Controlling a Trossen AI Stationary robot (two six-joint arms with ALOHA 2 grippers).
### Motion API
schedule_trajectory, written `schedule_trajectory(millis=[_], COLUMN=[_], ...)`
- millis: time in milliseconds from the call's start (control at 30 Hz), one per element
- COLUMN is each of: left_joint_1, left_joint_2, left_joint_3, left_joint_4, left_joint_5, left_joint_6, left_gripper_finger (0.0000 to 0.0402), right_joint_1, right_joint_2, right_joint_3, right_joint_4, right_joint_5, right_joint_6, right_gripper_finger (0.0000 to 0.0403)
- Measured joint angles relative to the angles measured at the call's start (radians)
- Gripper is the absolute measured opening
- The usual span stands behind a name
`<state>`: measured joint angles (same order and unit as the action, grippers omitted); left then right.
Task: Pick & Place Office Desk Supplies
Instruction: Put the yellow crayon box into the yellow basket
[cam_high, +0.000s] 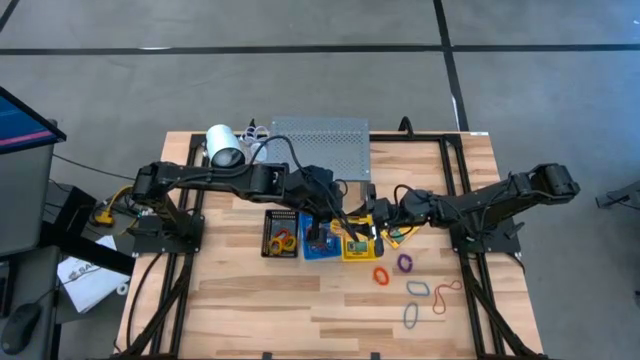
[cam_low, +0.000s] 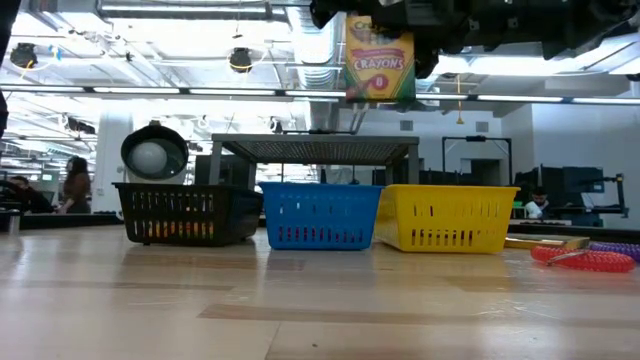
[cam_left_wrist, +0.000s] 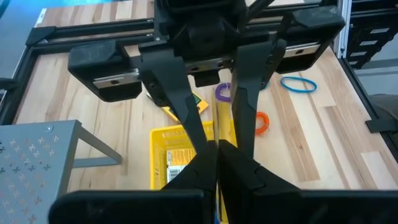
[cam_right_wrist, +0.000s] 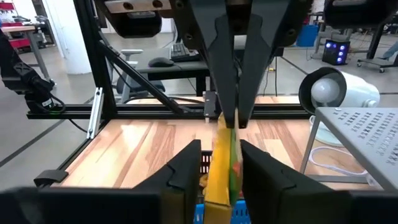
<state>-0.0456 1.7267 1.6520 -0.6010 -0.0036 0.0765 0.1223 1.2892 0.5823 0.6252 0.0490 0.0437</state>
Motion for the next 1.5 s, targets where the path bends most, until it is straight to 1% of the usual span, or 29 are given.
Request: schedule_trajectory(millis=[233, 533, 633, 800, 900, 967, 1067, 1167, 1233, 1367, 1500], left_joint_1=[0.0, 0.0, 0.0, 0.0, 0.0, 0.0, 0.0, 0.0, 0.0, 0.001, 0.001], left_joint_2=[0.0, 0.0, -0.001, -0.001, -0.001, -0.002, -0.002, -0.004, -0.012, -0.038, -0.061], left_joint_3=[0.0, 0.0, 0.0, 0.0, 0.0, 0.0, 0.0, 0.0, 0.0, 0.0, 0.0], left_joint_4=[0.001, 0.006, 0.007, 0.012, 0.033, 0.042, 0.06, 0.074, 0.073, 0.069, 0.042], left_joint_5=[0.0, 0.0, 0.0, 0.0, 0.0, 0.0, 0.0, 0.008, 0.034, 0.064, 0.067], left_joint_6=[0.0, 0.0, 0.0, 0.0, 0.001, 0.001, 0.02, 0.047, 0.056, 0.078, 0.077], left_gripper_finger=[0.0005, 0.0005, 0.0005, 0.0006, 0.0013, 0.0022, 0.0043, 0.0073, 0.0093, 0.013, 0.0154], right_joint_1=[-0.001, -0.001, -0.001, -0.001, 0.0, 0.0, 0.0, 0.0, 0.0, 0.0, -0.001], right_joint_2=[0.0, 0.0, 0.0, 0.0, 0.0, 0.001, 0.001, 0.001, -0.003, -0.035, -0.097], right_joint_3=[0.0, 0.0, 0.0, 0.0, 0.0, 0.0, 0.0, 0.0, 0.0, 0.0, 0.0], right_joint_4=[-0.008, -0.012, -0.012, -0.012, -0.015, -0.016, -0.016, -0.018, -0.039, -0.102, -0.162], right_joint_5=[0.0, 0.0, 0.0, 0.0, 0.0, 0.0, 0.0, 0.0, 0.0, 0.0, 0.0], right_joint_6=[-0.002, -0.002, -0.002, 0.001, 0.0, -0.002, -0.002, -0.002, -0.002, -0.036, -0.072], right_gripper_finger=[0.0074, 0.0025, 0.0022, 0.0037, 0.0029, 0.0021, 0.0021, 0.0028, 0.0033, 0.0025, 0.0021])
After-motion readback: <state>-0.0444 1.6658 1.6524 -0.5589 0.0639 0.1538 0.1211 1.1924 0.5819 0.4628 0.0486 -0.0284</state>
